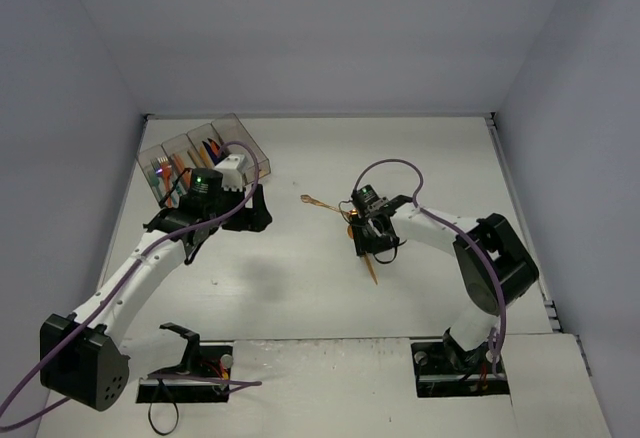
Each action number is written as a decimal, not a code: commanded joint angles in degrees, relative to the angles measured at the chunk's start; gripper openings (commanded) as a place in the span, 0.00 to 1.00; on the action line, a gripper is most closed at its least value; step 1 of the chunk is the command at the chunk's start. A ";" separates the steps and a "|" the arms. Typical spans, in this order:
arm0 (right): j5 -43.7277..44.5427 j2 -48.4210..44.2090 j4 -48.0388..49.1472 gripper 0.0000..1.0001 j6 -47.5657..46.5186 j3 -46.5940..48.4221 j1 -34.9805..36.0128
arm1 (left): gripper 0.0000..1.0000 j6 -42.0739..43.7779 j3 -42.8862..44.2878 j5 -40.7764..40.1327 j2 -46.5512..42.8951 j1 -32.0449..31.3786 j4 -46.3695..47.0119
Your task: Sort the eating utensils into containers
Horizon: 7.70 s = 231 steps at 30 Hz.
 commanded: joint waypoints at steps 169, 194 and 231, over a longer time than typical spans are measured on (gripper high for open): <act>-11.85 -29.90 -1.88 1.00 -0.95 -1.64 -22.69 | 0.70 50.85 54.07 15.36 60.28 -9.95 -9.18; -10.04 -29.33 -2.17 1.00 -1.21 -2.12 -22.70 | 0.41 39.60 44.00 -1.53 60.10 -13.84 -11.20; -7.68 -29.73 -2.30 1.00 -2.31 -2.29 -23.23 | 0.38 14.03 35.79 -4.56 53.90 -19.07 -10.03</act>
